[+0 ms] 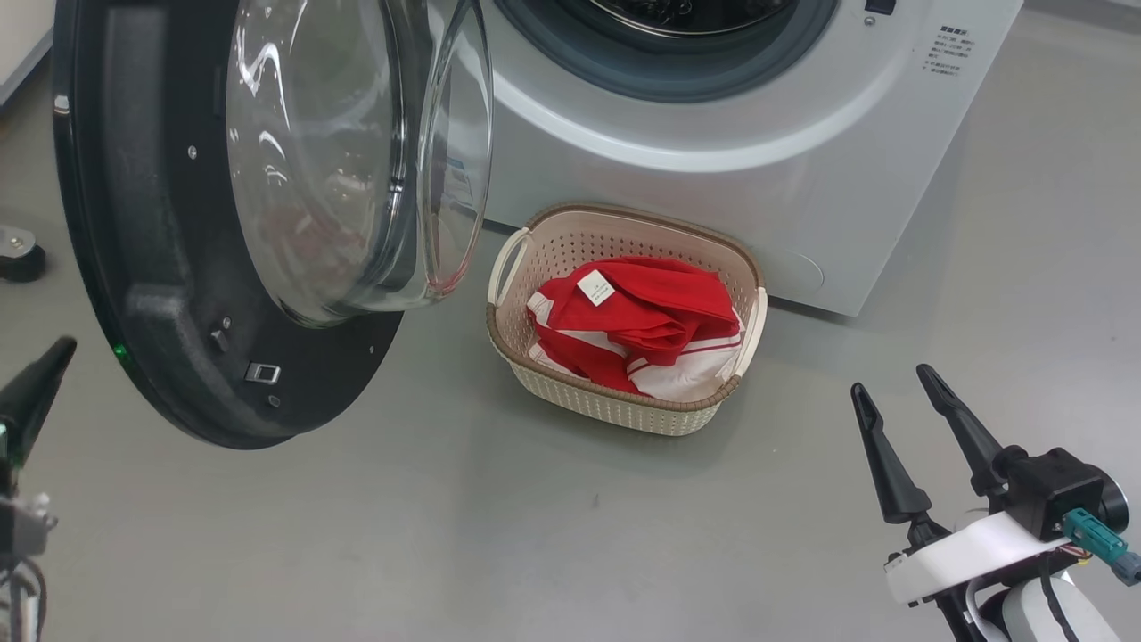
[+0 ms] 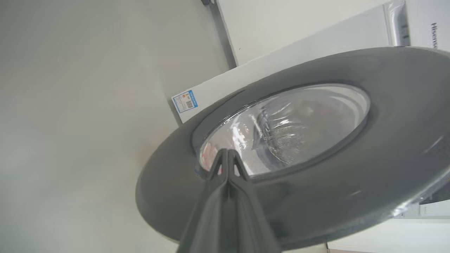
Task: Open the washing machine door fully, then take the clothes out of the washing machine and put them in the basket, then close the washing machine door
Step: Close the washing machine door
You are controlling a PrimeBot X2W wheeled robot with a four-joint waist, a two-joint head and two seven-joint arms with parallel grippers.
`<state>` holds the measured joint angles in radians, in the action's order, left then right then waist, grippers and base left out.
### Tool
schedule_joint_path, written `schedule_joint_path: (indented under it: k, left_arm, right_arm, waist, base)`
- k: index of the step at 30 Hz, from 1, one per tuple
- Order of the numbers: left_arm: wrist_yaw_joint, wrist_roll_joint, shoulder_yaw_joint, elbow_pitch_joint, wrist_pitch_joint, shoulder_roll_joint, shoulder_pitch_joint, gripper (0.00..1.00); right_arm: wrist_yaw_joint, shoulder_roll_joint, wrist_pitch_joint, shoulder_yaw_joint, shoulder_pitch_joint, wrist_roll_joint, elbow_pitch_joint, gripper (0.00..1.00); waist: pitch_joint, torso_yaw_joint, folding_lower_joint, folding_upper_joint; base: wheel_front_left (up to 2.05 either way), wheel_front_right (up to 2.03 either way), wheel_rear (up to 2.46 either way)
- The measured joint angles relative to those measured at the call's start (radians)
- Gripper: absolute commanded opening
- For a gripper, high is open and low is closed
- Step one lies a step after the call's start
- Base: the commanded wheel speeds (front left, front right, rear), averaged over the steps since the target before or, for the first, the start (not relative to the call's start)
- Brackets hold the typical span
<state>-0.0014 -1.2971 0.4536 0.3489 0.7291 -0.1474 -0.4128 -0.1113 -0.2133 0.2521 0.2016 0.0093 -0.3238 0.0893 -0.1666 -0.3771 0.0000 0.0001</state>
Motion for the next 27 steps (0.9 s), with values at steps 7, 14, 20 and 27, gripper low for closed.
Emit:
schedule_joint_path:
  k: [7, 14, 20, 27]
  left_arm:
    - [-0.106, 0.243, -0.083, -0.059, -0.100, -0.091, 0.162, 0.00]
    - [-0.118, 0.461, -0.127, -0.107, -0.276, -0.154, 0.258, 0.00]
    - [-0.119, 0.543, -0.165, -0.141, -0.412, -0.144, 0.317, 0.00]
    - [-0.119, 0.627, -0.223, -0.165, -0.578, -0.109, 0.384, 0.00]
  right_arm:
    - [0.000, 0.004, 0.000, -0.007, 0.004, 0.000, -0.002, 1.00]
    - [0.000, 0.008, 0.000, -0.004, 0.017, 0.000, -0.002, 1.00]
    - [0.000, 0.011, 0.000, -0.003, 0.017, 0.000, -0.001, 1.00]
    - [0.000, 0.012, 0.000, -0.002, 0.017, 0.001, 0.001, 1.00]
  waist:
    - [0.006, -0.012, 0.0000, 0.0000]
    - [0.010, -0.029, 0.0000, 0.0000]
    - [0.015, -0.032, 0.0000, 0.0000]
    - [0.021, -0.034, 0.0000, 0.0000]
  base:
    - [0.00, 0.00, 0.00]
    - [0.00, 0.00, 0.00]
    - [0.00, 0.00, 0.00]
    - [0.00, 0.00, 0.00]
